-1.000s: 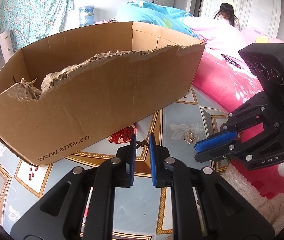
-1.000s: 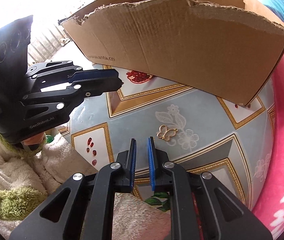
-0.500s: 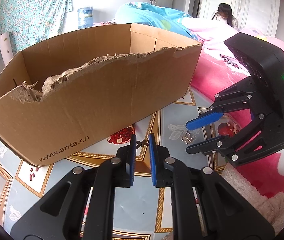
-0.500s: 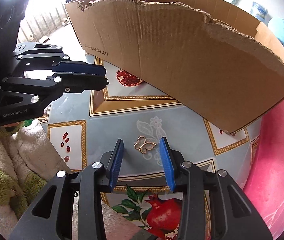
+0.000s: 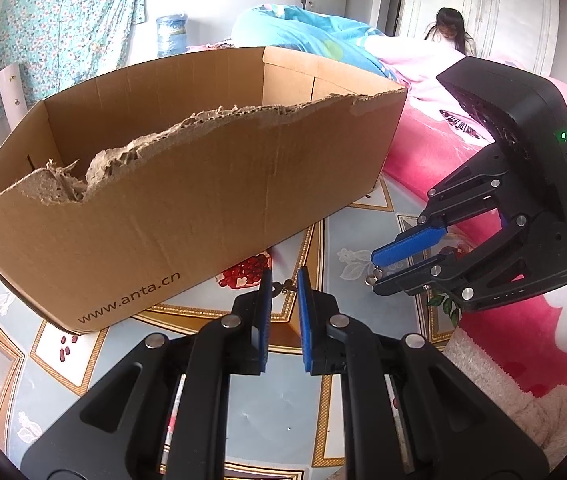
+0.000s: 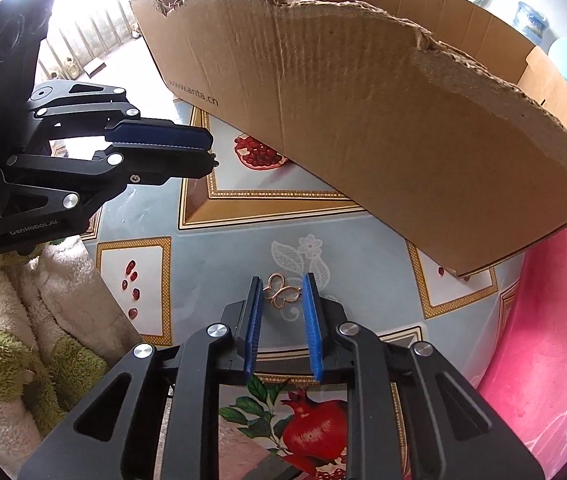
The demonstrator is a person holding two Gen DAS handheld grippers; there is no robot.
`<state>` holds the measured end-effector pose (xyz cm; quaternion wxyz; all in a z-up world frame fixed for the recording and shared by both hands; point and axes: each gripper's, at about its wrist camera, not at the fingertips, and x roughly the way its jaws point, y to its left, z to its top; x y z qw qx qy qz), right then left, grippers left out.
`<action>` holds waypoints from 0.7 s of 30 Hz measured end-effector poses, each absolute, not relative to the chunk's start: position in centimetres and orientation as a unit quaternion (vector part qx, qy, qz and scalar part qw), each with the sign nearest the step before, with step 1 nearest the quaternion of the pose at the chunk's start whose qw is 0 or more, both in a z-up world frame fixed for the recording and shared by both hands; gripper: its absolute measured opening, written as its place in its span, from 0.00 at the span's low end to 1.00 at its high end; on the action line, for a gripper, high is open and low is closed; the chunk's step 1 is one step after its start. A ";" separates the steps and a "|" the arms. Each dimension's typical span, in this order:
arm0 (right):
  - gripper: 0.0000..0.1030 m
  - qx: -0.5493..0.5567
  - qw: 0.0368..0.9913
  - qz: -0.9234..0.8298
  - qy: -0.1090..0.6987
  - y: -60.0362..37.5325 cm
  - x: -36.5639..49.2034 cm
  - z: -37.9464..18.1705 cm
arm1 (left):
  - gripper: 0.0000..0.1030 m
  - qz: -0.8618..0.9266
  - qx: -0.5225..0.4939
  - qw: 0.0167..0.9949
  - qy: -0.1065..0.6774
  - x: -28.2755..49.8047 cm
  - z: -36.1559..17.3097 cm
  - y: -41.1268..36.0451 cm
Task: Organize jewelry
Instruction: 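Lift the gold knot charm with the right gripper and carry it over the box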
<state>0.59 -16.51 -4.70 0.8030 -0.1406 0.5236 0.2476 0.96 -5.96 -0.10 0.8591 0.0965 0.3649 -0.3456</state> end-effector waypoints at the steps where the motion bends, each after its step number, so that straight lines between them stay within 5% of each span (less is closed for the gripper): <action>1: 0.19 -0.140 0.803 0.247 0.524 -16.5 0.6 -4.7 | 0.11 -0.346 0.096 0.859 0.364 0.9 -0.1 -5.9; 12: 0.19 -0.130 0.816 0.238 0.510 -17.0 -0.2 -3.3 | 0.11 -0.341 0.096 0.865 0.355 0.3 0.7 -5.1; 21: 0.19 -0.107 0.860 0.239 0.438 -18.0 -3.3 3.6 | 0.11 -0.387 0.085 0.866 0.306 -2.0 5.9 -3.3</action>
